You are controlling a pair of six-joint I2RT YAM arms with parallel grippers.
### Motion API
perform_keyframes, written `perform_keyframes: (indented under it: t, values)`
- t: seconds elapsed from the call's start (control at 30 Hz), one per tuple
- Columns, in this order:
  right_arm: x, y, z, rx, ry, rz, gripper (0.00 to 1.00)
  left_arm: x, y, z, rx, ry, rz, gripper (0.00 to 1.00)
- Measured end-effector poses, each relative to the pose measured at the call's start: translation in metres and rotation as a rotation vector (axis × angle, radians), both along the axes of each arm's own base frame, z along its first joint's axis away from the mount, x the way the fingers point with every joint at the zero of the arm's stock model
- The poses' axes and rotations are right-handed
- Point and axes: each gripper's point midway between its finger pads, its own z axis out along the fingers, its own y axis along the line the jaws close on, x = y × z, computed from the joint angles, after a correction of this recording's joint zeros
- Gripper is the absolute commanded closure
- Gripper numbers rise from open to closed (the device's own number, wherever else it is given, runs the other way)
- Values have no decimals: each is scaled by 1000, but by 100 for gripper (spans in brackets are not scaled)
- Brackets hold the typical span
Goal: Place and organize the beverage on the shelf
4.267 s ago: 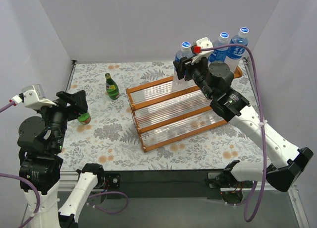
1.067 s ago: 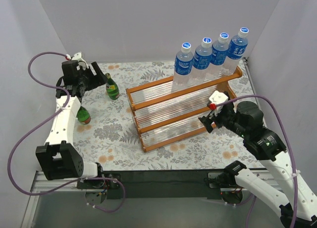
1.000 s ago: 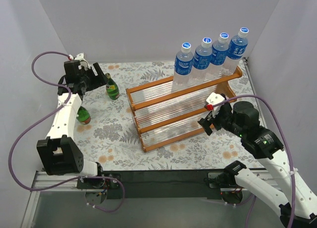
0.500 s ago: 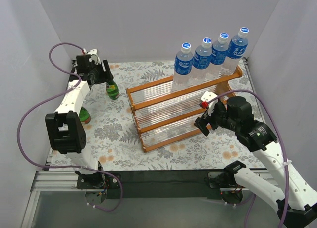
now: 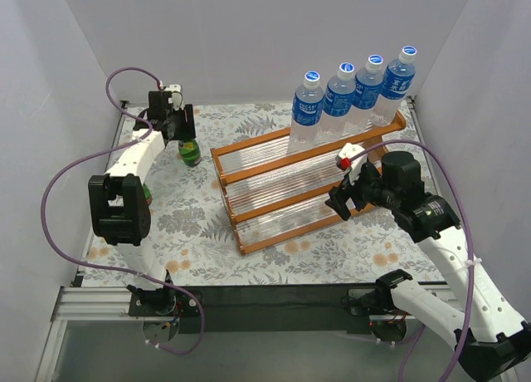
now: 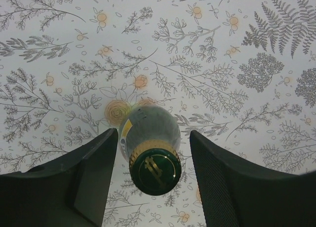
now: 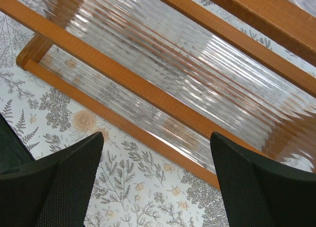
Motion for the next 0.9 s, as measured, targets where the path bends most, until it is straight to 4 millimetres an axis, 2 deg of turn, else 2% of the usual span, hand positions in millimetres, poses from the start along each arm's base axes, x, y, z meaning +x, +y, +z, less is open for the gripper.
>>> perform_keyframes:
  t: [0.13, 0.37, 0.63, 0.67, 0.7, 0.73, 0.9]
  values:
    - [1, 0, -1, 8, 13, 2, 6, 5, 0, 3, 28, -10, 10, 44]
    - [1, 1, 3, 25, 8, 8, 6, 11, -2, 13, 56, -41, 11, 62]
    - [4, 0, 8, 35, 3, 0, 7, 9, 0, 11, 66, -36, 22, 66]
    - [4, 0, 10, 36, 0, 0, 7, 9, 0, 11, 68, -35, 23, 71]
    - [4, 1, 11, 38, -2, 2, 7, 9, 1, 10, 69, -34, 26, 90]
    - [4, 1, 12, 40, -4, 2, 7, 9, 1, 10, 68, -34, 30, 99]
    - [5, 1, 15, 49, -8, 1, 7, 6, 1, 12, 76, -37, 37, 100]
